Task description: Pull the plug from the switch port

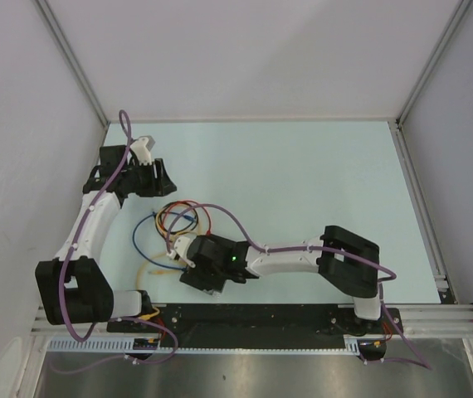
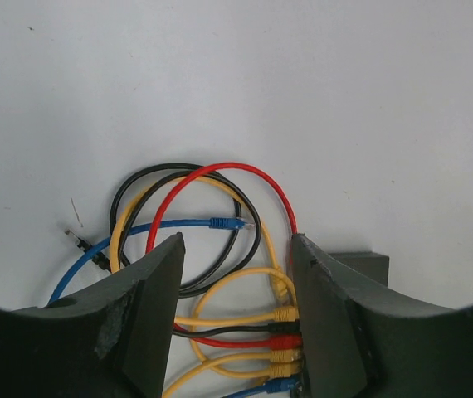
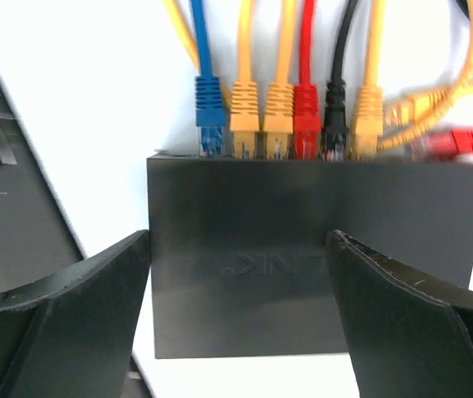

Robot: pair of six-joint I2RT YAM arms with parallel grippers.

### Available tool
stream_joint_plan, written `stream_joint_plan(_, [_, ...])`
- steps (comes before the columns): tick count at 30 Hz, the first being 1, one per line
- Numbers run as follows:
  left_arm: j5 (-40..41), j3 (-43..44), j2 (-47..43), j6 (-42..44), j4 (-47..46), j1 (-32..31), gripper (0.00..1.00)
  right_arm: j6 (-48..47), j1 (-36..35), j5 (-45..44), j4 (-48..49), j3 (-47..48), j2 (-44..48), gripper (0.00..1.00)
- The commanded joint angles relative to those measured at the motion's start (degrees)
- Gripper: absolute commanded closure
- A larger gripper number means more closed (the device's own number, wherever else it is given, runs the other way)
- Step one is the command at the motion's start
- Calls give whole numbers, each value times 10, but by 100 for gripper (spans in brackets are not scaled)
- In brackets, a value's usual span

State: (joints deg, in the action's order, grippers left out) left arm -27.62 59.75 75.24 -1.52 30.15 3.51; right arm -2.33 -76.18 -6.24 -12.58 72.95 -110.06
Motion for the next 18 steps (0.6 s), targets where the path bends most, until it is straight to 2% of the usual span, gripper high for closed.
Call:
stream_joint_plan(1, [-21, 2, -2, -13, -4, 1, 40, -61, 32, -45, -28, -37, 24, 11])
stream_joint_plan(7, [-29, 5, -1, -19, -6, 0, 40, -117, 80, -73, -5, -77, 31, 11])
stream_joint_plan(11, [-47, 12, 12, -9, 0, -9, 39, -124, 153, -55, -21, -97, 45, 11])
stream_joint_plan(15, [-65, 15, 29, 0, -1, -31, 39, -138, 207, -38, -18, -110, 57, 11])
stream_joint_plan(18, [-86, 27, 47, 13, 5, -81, 38, -154, 240, -19, -13, -114, 65, 11])
